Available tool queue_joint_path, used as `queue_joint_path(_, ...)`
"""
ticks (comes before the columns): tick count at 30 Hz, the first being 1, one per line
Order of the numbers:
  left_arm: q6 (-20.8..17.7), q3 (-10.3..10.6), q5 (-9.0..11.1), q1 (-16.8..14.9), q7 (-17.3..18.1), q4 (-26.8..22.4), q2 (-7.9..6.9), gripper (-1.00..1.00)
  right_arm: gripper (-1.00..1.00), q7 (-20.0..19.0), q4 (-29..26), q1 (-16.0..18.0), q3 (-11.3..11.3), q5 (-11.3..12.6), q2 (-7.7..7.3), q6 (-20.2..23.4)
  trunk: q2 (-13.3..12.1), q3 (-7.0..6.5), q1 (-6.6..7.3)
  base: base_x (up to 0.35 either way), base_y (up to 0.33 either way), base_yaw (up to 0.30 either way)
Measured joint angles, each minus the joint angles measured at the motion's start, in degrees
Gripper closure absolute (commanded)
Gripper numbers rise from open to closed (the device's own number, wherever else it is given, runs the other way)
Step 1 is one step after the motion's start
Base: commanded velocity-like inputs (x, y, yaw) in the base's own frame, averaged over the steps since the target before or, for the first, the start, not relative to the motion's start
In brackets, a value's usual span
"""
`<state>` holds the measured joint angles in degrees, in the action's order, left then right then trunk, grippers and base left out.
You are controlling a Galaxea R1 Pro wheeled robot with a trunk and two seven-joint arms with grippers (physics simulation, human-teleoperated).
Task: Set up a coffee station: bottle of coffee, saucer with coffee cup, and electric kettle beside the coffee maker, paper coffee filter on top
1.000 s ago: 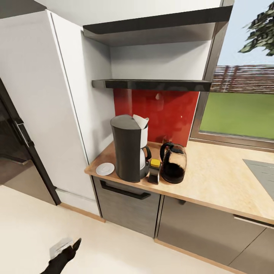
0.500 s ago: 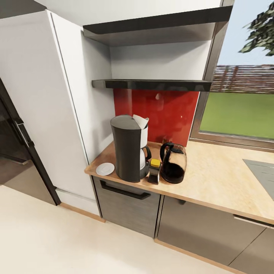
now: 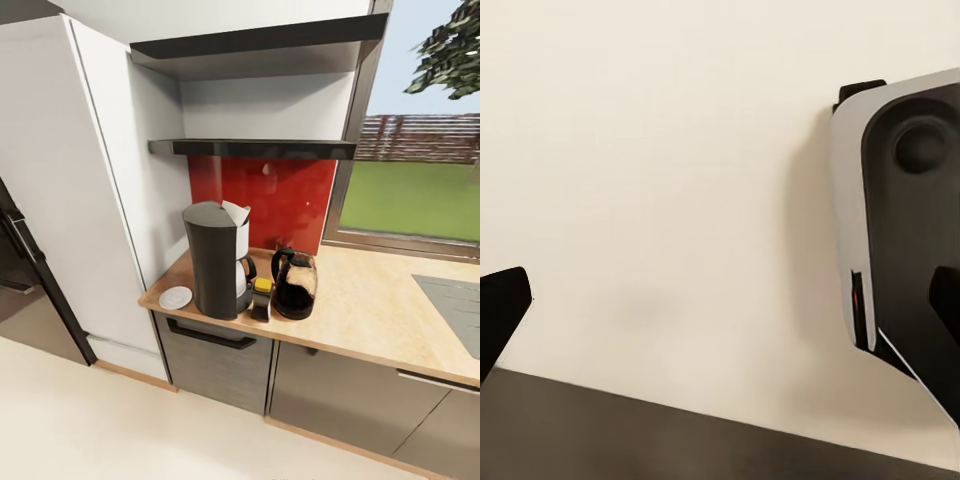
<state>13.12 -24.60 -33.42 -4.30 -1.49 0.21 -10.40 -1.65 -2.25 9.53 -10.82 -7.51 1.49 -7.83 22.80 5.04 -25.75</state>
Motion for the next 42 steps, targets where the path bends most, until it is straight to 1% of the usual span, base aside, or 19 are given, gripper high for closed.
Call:
queue_joint_path(5,0.04,-0.01,0.00,0.11,-0.02,0.00,-0.02,-1.00,-1.00,-0.08,-0.02,0.00,-0.01,0.01,-0.12,0.00,0.00,0.00,0.00,0.000,0.000,-0.271)
queue_joint_path(7,0.07,-0.05,0.05,0.12,-0.02,-0.01,0.02,-1.00,-1.00,-0.10,-0.04,0.00,-0.06,0.36,-0.54,0.00,0.00,0.00,0.00,0.000,0.000,-0.273)
queue_joint_path(9,0.08,-0.08,0.07,0.12,-0.02,-0.01,-0.01,-1.00,-1.00,-0.16,-0.02,0.00,-0.08,1.25,-1.22,0.00,0.00,0.00,0.00,0.000,0.000,-0.273)
queue_joint_path(11,0.09,-0.10,0.10,0.12,-0.04,-0.01,-0.03,-1.00,-1.00,-0.18,-0.04,-0.01,-0.12,3.31,-1.84,0.04,0.00,0.00,0.00,0.000,0.000,-0.273)
queue_joint_path(13,0.09,-0.10,0.25,0.12,-0.04,-0.01,-0.02,-1.00,-1.00,-0.23,-0.04,-0.01,-0.09,4.86,-2.05,0.11,0.00,0.00,0.00,0.000,0.000,-0.273)
queue_joint_path(16,0.07,-0.10,0.39,0.12,-0.03,-0.01,0.17,-1.00,-1.00,-0.26,-0.04,-0.01,-0.08,5.83,-2.15,0.14,0.00,0.00,0.00,0.000,0.000,-0.273)
queue_joint_path(20,0.01,-0.10,0.40,0.12,-0.07,-0.02,0.36,-1.00,-1.00,-0.26,-0.04,-0.01,-0.08,6.10,-2.18,0.15,0.00,0.00,0.00,0.011,-0.032,-0.273)
queue_joint_path(27,0.00,-0.10,0.36,0.10,-0.10,-0.01,0.81,-1.00,-1.00,-0.31,-0.04,-0.01,0.08,6.24,-2.18,0.14,0.00,0.14,0.00,0.040,-0.262,-0.275)
queue_joint_path(42,0.00,-0.10,0.43,0.12,-0.10,-0.01,0.87,-1.00,-1.00,-0.34,-0.04,-0.01,0.08,6.29,-2.17,0.14,0.00,0.41,0.00,0.000,-0.271,-0.287)
